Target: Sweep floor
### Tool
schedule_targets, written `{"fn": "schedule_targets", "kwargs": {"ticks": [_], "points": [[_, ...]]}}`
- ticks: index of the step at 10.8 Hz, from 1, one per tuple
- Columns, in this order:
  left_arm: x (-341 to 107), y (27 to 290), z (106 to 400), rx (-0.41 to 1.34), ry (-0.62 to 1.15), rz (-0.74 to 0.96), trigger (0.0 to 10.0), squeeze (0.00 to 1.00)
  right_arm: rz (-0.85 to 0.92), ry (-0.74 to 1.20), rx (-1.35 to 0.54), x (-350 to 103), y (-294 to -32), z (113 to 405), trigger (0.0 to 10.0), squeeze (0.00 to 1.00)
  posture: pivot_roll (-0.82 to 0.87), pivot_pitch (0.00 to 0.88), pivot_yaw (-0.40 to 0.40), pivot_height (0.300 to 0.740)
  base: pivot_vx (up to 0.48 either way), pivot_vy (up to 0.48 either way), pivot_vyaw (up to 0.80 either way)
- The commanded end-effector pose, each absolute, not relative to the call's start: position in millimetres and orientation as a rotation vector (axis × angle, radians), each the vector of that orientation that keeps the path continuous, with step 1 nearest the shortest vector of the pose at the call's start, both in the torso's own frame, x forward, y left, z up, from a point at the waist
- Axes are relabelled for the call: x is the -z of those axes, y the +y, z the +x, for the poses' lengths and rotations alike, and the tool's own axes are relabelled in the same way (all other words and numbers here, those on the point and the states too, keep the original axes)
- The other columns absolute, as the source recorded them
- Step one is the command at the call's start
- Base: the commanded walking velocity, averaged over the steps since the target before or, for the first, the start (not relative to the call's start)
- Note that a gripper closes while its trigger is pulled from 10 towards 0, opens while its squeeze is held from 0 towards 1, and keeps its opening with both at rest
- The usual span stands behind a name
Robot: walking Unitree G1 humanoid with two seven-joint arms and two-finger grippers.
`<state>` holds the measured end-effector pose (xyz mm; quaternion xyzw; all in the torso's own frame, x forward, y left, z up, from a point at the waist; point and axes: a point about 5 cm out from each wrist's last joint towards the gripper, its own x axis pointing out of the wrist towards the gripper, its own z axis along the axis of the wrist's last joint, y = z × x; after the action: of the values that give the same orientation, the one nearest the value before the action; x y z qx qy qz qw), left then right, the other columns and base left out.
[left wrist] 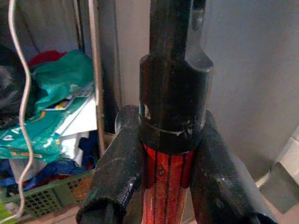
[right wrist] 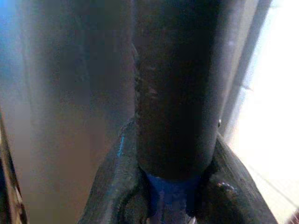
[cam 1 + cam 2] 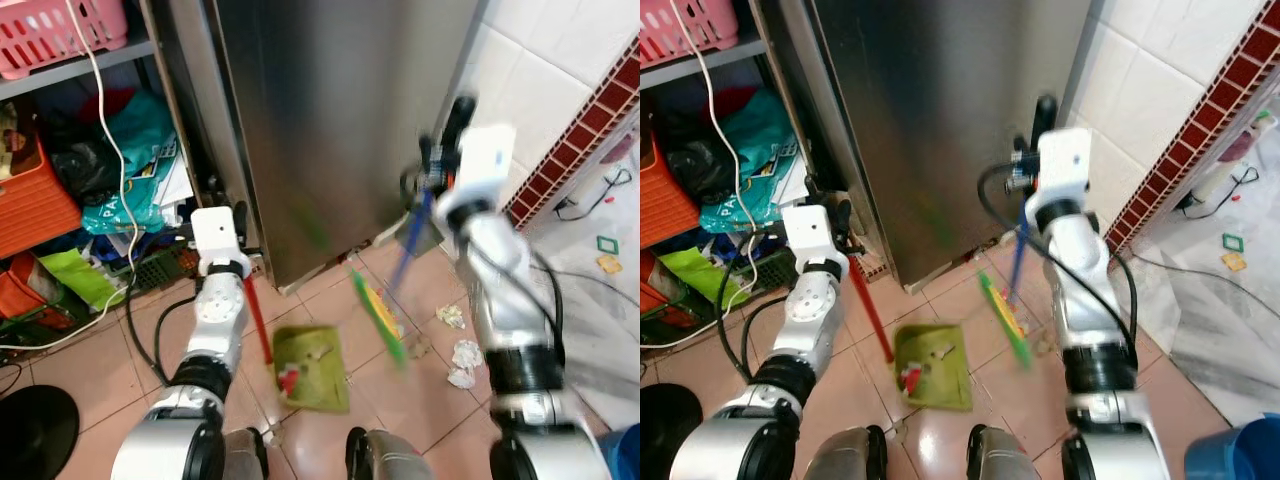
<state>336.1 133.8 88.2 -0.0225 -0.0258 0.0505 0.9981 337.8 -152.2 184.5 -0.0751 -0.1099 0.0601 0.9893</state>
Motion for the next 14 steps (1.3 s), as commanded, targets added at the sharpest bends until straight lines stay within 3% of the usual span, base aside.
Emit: {"fn": "schedule_targets", "kwargs": {"ticks": [1,4,8,13,14], "points": [[-103.4,135.0,338.7,-0.087,-0.113,-0.041,10.0,0.00,-0.186,-0.261,-0.107,-192.9,-149.3,335.3,10.0,0.00,-0.06,0.153,0.025,0.740,0.000,0.000,0.00],[-115.0,138.4,326.9,-0.078,-0.129,-0.092,10.0,0.00,-0.210,-0.204,-0.002,-173.9,-160.9,328.3,10.0,0.00,-0.04,0.127,0.024,0.740,0.000,0.000,0.00],[-104.8,130.5,323.5,-0.047,-0.072,-0.066,10.0,0.00,0.137,-0.105,-0.092,-175.9,-145.8,337.2,10.0,0.00,-0.06,0.111,0.020,0.740,0.000,0.000,0.00],[-99.0,129.2,322.8,-0.058,-0.044,-0.048,10.0,0.00,0.358,-0.120,-0.090,-205.6,-159.1,350.4,10.0,0.00,-0.07,0.105,0.024,0.740,0.000,0.000,0.00],[-99.1,128.6,323.4,-0.057,-0.039,-0.046,10.0,0.00,0.332,-0.146,-0.083,-215.0,-166.3,355.2,10.0,0.00,-0.07,0.105,0.022,0.740,0.000,0.000,0.00]]}}
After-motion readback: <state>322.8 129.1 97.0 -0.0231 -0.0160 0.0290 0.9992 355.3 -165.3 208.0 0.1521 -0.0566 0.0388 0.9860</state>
